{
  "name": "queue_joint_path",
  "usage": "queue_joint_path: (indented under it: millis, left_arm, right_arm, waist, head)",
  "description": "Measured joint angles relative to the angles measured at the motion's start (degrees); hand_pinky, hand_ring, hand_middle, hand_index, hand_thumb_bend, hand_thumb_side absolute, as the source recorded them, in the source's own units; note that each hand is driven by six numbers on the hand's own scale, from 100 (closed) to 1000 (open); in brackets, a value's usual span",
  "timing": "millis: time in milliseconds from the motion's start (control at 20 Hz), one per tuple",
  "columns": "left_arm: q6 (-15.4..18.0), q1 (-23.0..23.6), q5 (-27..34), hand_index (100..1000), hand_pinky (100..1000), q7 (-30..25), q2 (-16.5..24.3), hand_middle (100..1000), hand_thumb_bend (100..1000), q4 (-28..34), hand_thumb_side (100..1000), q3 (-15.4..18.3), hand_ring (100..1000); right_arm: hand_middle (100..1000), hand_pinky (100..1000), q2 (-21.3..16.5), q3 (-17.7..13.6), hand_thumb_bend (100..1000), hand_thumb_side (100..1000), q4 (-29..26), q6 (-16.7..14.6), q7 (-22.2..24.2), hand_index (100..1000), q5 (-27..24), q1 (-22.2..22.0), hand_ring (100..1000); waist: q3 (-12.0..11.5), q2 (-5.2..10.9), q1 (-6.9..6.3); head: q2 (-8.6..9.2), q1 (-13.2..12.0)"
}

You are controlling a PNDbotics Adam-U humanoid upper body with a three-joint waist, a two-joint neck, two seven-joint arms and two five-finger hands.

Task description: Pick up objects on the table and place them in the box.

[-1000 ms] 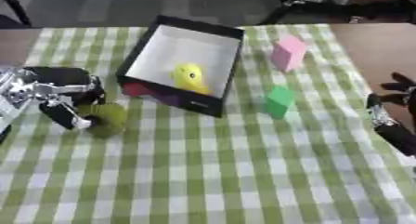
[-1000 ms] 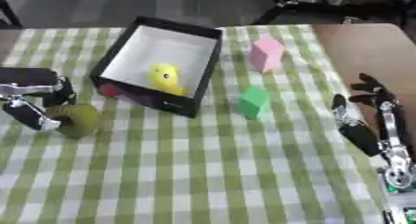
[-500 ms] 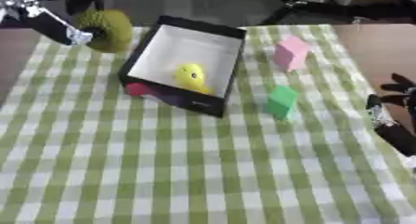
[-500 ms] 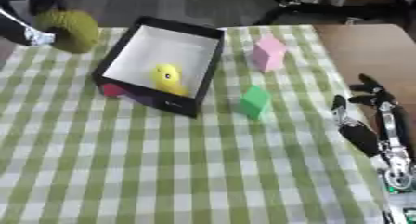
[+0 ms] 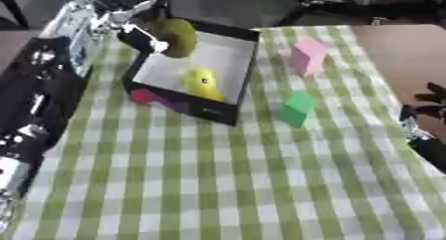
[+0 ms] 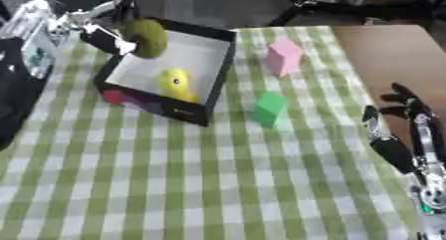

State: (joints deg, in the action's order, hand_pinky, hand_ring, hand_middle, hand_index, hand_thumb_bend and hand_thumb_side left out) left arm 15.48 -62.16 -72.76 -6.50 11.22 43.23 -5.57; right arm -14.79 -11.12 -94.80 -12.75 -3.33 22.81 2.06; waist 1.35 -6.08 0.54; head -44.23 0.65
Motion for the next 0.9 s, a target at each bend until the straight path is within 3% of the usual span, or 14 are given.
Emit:
queue_joint_path:
  millis: [50,100,200,250,400,600,900]
  left_arm:
    - [-0.86,0.23,-1.11,888,732,2.27,-0.67,719,541,-1.23,767,0.54,711]
    - [-1.47,0.43,-1.74,913,751,4.15,-1.08,758,599,-2.17,838,0.9,743]
    - [-2.01,0.8,-1.72,928,762,6.94,-1.33,785,614,-3.13,887,1.27,760]
    - [-1.97,0.91,-1.07,928,762,7.83,-1.29,785,614,-3.17,887,1.31,760]
    - [-1.01,1.63,4.55,915,731,9.06,-0.11,752,453,-1.0,842,1.26,731]
    - [0.89,4.96,21.13,903,711,6.56,5.91,720,373,8.62,799,0.09,702]
    - [-2.24,16.86,49.13,899,686,1.47,17.37,685,334,30.49,803,0.04,669]
  right_arm:
    - [741,816,0.01,0.04,187,545,0.0,-0.07,0.07,928,-0.08,0.01,695]
    - [742,815,0.01,0.06,186,546,0.0,-0.08,0.09,928,-0.15,0.02,695]
    - [742,816,0.01,0.06,184,547,0.0,-0.08,0.09,928,-0.2,0.06,695]
    - [742,816,0.01,0.06,184,547,0.0,-0.08,0.09,928,-0.21,0.13,695]
    - [745,819,-0.04,0.0,182,539,0.0,-0.08,0.09,931,-0.21,0.3,699]
    - [758,829,-2.59,-0.16,172,516,0.02,0.04,0.21,942,0.22,1.67,710]
    - [786,843,-14.23,0.2,183,470,1.59,0.22,0.52,958,0.28,9.34,736]
  waist:
    - [0.03,0.0,0.05]
    - [0.03,0.0,0.08]
    - [-0.13,0.0,0.1]
    - [-0.32,0.0,0.1]
    - [-1.09,0.0,0.1]
    - [-2.24,0.0,0.1]
    - [-4.24,0.03,0.1]
  head:
    - [0.0,-0.11]
    - [0.0,-0.16]
    - [0.0,-0.18]
    - [0.0,-0.15]
    - [0.0,0.04]
    - [0.0,0.77]
    - [0.0,1.75]
